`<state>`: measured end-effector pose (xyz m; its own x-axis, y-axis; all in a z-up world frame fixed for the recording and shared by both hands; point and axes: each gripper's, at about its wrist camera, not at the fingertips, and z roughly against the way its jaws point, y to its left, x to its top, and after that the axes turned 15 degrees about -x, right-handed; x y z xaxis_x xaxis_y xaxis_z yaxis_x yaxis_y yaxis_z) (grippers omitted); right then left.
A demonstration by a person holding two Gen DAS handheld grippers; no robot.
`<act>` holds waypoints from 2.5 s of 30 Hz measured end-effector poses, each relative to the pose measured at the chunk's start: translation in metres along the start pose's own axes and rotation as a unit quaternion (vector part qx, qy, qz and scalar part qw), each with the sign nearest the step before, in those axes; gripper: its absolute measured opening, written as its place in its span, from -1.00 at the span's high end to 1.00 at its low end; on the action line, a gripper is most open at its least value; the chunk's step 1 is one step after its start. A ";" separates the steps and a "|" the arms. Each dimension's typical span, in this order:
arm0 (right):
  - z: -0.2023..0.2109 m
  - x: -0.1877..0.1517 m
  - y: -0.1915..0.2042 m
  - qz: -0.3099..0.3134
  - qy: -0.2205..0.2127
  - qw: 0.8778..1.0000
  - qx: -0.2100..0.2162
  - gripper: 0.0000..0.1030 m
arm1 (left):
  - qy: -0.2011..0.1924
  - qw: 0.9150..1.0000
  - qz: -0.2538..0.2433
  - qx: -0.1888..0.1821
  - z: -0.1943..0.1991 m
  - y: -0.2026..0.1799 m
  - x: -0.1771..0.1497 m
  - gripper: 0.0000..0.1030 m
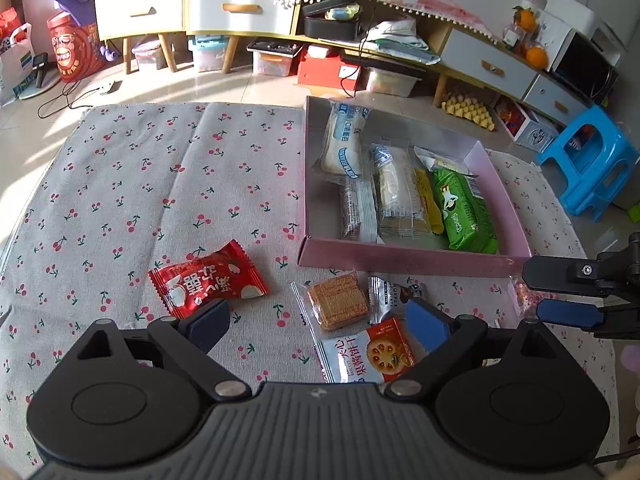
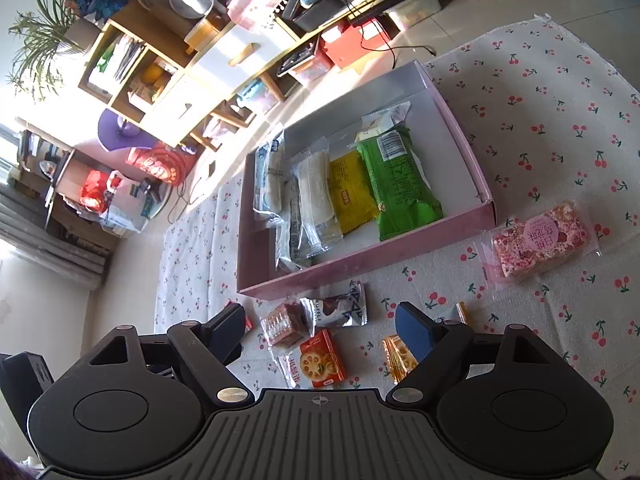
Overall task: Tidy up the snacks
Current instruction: 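Withdraw both grippers from the box toward the remaining snacks, then grasp the orange lotus-biscuit packet with the left gripper while the right gripper grasps another lotus-biscuit packet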
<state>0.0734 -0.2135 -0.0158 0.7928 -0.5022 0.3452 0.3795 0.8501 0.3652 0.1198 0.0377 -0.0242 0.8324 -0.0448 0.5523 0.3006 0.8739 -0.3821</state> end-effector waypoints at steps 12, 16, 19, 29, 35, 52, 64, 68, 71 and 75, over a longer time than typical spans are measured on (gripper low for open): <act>-0.017 -0.035 -0.019 0.093 -0.028 0.993 -0.074 -0.71 | 0.005 0.992 -0.124 -0.031 -0.006 0.005 -0.038 -0.86; -0.027 -0.040 -0.029 0.110 -0.028 0.989 -0.098 -0.71 | 0.018 0.986 -0.159 -0.047 -0.012 0.008 -0.046 -0.85; -0.035 -0.044 -0.032 0.115 -0.025 0.987 -0.109 -0.71 | 0.030 0.978 -0.201 -0.049 -0.019 0.008 -0.056 -0.83; -0.050 -0.060 -0.009 0.203 -0.045 0.965 -0.160 -0.76 | 0.056 0.966 -0.249 -0.049 -0.034 -0.003 -0.065 -0.62; -0.051 -0.060 -0.010 0.218 -0.052 0.958 -0.181 -0.77 | 0.075 0.955 -0.273 -0.087 -0.032 -0.015 -0.073 -0.34; -0.046 -0.055 -0.021 0.214 -0.028 0.961 -0.176 -0.79 | 0.077 0.953 -0.278 -0.092 -0.036 -0.025 -0.067 -0.24; -0.055 -0.058 -0.021 0.305 -0.074 0.936 -0.158 -0.85 | 0.062 0.952 -0.291 -0.074 -0.052 -0.041 -0.061 -0.07; -0.056 -0.056 -0.023 0.310 -0.083 0.935 -0.149 -0.85 | 0.059 0.950 -0.298 -0.072 -0.055 -0.043 -0.060 -0.08; -0.058 -0.055 -0.022 0.309 -0.088 0.935 -0.147 -0.85 | 0.057 0.950 -0.297 -0.075 -0.057 -0.043 -0.059 -0.15; -0.059 -0.054 -0.020 0.310 -0.094 0.935 -0.144 -0.85 | 0.056 0.951 -0.294 -0.076 -0.059 -0.046 -0.057 -0.21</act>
<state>0.0517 -0.1939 -0.0929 0.8153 0.1057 0.5693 0.0091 0.9807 -0.1951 0.0863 -0.0290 -0.0820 0.5410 -0.5636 0.6242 0.7868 0.6013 -0.1390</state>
